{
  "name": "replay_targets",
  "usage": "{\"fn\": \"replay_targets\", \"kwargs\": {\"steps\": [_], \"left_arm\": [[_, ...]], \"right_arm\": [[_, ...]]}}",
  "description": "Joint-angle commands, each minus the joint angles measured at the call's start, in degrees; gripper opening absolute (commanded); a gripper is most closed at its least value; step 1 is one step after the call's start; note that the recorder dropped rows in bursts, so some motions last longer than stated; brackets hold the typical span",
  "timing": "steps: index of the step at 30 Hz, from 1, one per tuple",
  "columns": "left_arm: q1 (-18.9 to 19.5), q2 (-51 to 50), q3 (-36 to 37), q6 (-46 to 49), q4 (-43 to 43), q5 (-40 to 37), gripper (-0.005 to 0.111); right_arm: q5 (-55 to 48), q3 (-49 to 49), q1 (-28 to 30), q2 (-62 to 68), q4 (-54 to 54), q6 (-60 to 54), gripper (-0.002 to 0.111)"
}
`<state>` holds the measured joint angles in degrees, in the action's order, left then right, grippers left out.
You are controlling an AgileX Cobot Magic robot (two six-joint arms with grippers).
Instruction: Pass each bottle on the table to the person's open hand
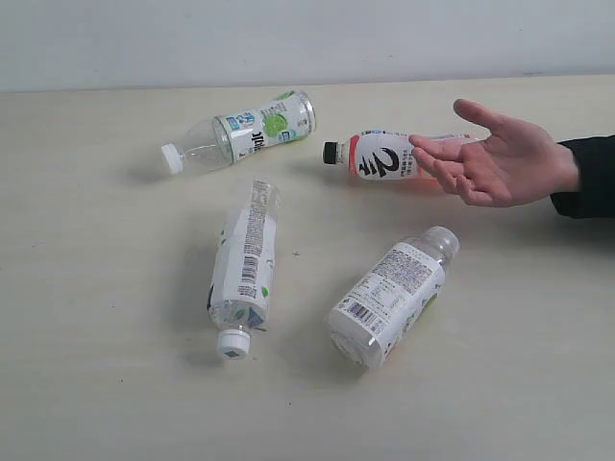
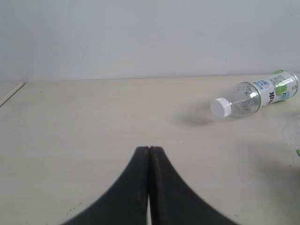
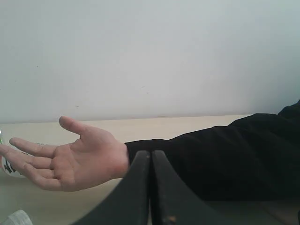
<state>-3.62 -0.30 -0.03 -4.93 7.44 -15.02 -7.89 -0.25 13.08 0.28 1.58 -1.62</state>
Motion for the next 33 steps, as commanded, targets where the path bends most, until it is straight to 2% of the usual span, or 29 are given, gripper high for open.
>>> {"fn": "replay_targets", "kwargs": {"steps": [1, 18, 25, 33], "left_arm": [[-0.3, 0.3, 0.0, 0.0, -0.5, 0.3, 0.000], [-0.3, 0.3, 0.0, 0.0, -0.5, 0.3, 0.000], [-1.6, 0.3, 0.0, 0.0, -0.5, 0.3, 0.000], [-1.6, 0.3, 0.0, 0.0, -0.5, 0.3, 0.000]], "right_arm": [[0.2, 0.2, 0.4, -0.3, 0.0, 0.0, 0.000], [0.2, 0.2, 0.4, -0.3, 0.0, 0.0, 0.000], [11.9, 0.2, 0.4, -0.3, 0.0, -0.2, 0.000], [12.6, 0.2, 0.4, -0.3, 0.0, -0.2, 0.000]]}}
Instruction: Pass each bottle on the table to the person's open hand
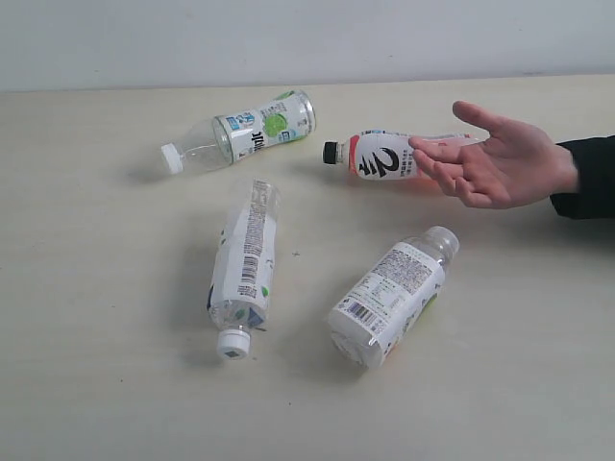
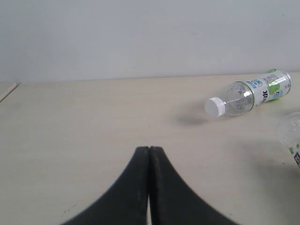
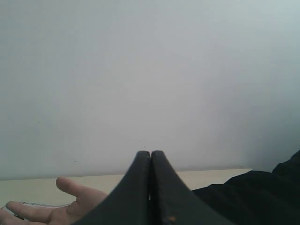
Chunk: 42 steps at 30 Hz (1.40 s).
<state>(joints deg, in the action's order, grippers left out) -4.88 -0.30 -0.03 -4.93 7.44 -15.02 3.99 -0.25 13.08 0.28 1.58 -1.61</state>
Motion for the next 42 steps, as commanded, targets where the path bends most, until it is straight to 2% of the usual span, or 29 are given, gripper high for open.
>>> {"fn": "replay_targets", "kwargs": {"steps": [1, 26, 29, 34, 39, 40, 42], "left_arm": [[-0.4, 0.3, 0.0, 0.0, -0.5, 0.3, 0.000], [-0.4, 0.3, 0.0, 1.5, 1.3, 0.8, 0.000], [-0.4, 0.3, 0.0, 3.8, 8.5, 5.3, 0.000], [-0.4, 0.3, 0.0, 3.8, 9.5, 18.7, 0.000], [-0.4, 0.3, 0.0, 3.1, 9.5, 20.5, 0.000], [-0.4, 0.3, 0.0, 1.6, 9.5, 20.8, 0.000], [-0.4, 0.3, 0.0, -7.3, 8.9, 21.6, 0.000]], "right_arm": [[0.7, 0.2, 0.4, -0.3, 0.0, -0.2, 0.000], [-0.9, 0.2, 0.4, -0.3, 0.1, -0.1, 0.000], [-0.9, 0.2, 0.4, -0.3, 0.1, -0.1, 0.000], [-0.9, 0.2, 0.4, -0.3, 0.1, -0.1, 0.000], [-1.1, 0.2, 0.4, -0.3, 0.0, -0.1, 0.000], [-1.1, 0.2, 0.4, -0.3, 0.0, -0.1, 0.000], [-1.1, 0.2, 0.4, -0.3, 0.0, -0.1, 0.000]]}}
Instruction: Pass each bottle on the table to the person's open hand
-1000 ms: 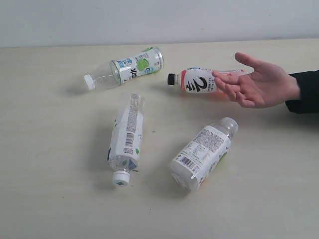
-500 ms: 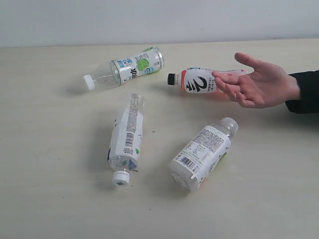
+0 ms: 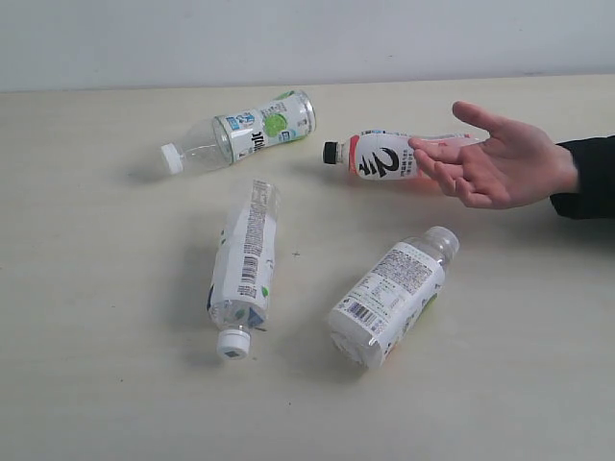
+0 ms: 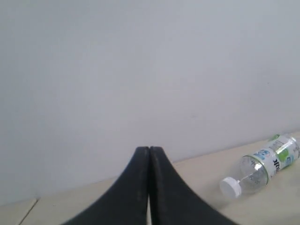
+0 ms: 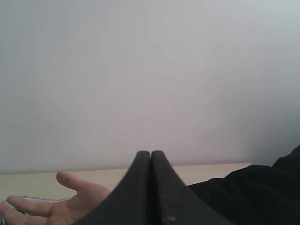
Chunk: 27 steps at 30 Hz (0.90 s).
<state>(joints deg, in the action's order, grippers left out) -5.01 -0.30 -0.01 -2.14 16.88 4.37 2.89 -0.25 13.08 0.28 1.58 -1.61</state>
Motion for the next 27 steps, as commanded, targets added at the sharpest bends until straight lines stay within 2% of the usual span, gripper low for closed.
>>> {"fn": "replay_targets", "kwargs": {"steps": [1, 4, 9, 12, 14, 17, 18, 21, 22, 23, 27], "left_arm": [[-0.2, 0.3, 0.0, -16.0, -0.8, 2.7, 0.000], [-0.2, 0.3, 0.0, -29.6, -0.8, 4.0, 0.000], [-0.2, 0.3, 0.0, -31.6, -0.8, 5.7, 0.000], [-0.2, 0.3, 0.0, -37.2, -0.6, 9.6, 0.000], [-0.2, 0.3, 0.0, -40.6, 1.1, 15.4, 0.000], [-0.2, -1.6, 0.0, -42.9, 3.5, 29.0, 0.000], [-0.2, -3.8, -1.0, -45.1, 4.2, 31.4, 0.000], [-0.2, -14.3, -7.6, -46.4, 7.7, 31.7, 0.000], [-0.2, -23.6, -13.2, -46.1, 9.6, 31.7, 0.000], [-0.2, -27.4, -16.3, -46.1, 11.1, 31.7, 0.000], [-0.2, -44.8, -27.8, -50.3, 25.3, 28.5, 0.000]], "right_arm": [[0.0, 0.2, 0.4, -0.3, 0.0, -0.1, 0.000], [0.0, 0.2, 0.4, -0.3, 0.0, -0.1, 0.000], [0.0, 0.2, 0.4, -0.3, 0.0, -0.1, 0.000], [0.0, 0.2, 0.4, -0.3, 0.0, -0.1, 0.000], [0.0, 0.2, 0.4, -0.3, 0.0, -0.1, 0.000], [0.0, 0.2, 0.4, -0.3, 0.0, -0.1, 0.000], [0.0, 0.2, 0.4, -0.3, 0.0, -0.1, 0.000], [0.0, 0.2, 0.4, -0.3, 0.0, -0.1, 0.000], [0.0, 0.2, 0.4, -0.3, 0.0, -0.1, 0.000], [0.0, 0.2, 0.4, -0.3, 0.0, -0.1, 0.000], [0.0, 0.2, 0.4, -0.3, 0.0, -0.1, 0.000]]}}
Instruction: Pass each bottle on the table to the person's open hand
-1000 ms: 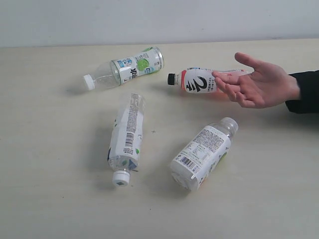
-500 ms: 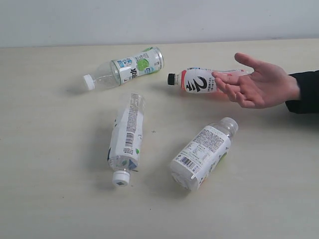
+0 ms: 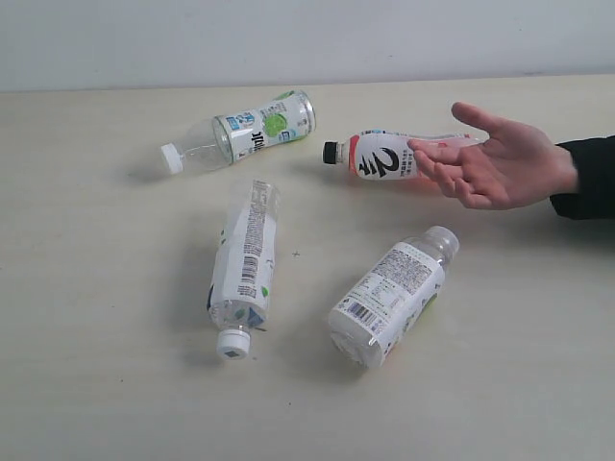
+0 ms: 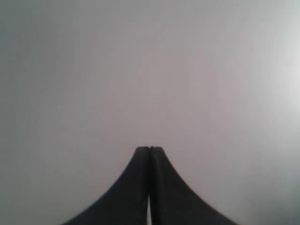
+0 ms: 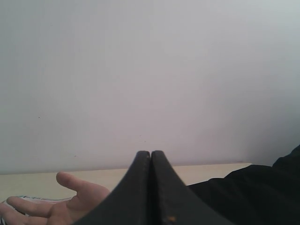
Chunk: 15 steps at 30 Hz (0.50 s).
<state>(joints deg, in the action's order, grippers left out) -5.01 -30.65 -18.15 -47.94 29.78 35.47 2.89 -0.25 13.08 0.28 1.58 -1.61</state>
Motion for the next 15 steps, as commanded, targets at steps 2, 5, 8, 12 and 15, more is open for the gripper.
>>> {"fn": "replay_targets", "kwargs": {"steps": [2, 5, 8, 12, 15], "left_arm": [[-0.2, -23.2, -16.2, -10.5, 21.3, -4.4, 0.000], [-0.2, -33.9, -26.0, -16.7, 34.7, -5.3, 0.000], [-0.3, -43.3, -37.8, -25.3, 54.4, -11.4, 0.000], [-5.2, -51.3, -45.7, -15.7, 70.2, -38.5, 0.000], [-11.4, -59.6, -51.2, 7.6, 69.5, -61.7, 0.000]], "right_arm": [[0.0, 0.2, 0.4, -0.3, 0.0, -0.1, 0.000], [0.0, 0.2, 0.4, -0.3, 0.0, -0.1, 0.000], [0.0, 0.2, 0.4, -0.3, 0.0, -0.1, 0.000], [0.0, 0.2, 0.4, -0.3, 0.0, -0.1, 0.000], [0.0, 0.2, 0.4, -0.3, 0.0, -0.1, 0.000]]}}
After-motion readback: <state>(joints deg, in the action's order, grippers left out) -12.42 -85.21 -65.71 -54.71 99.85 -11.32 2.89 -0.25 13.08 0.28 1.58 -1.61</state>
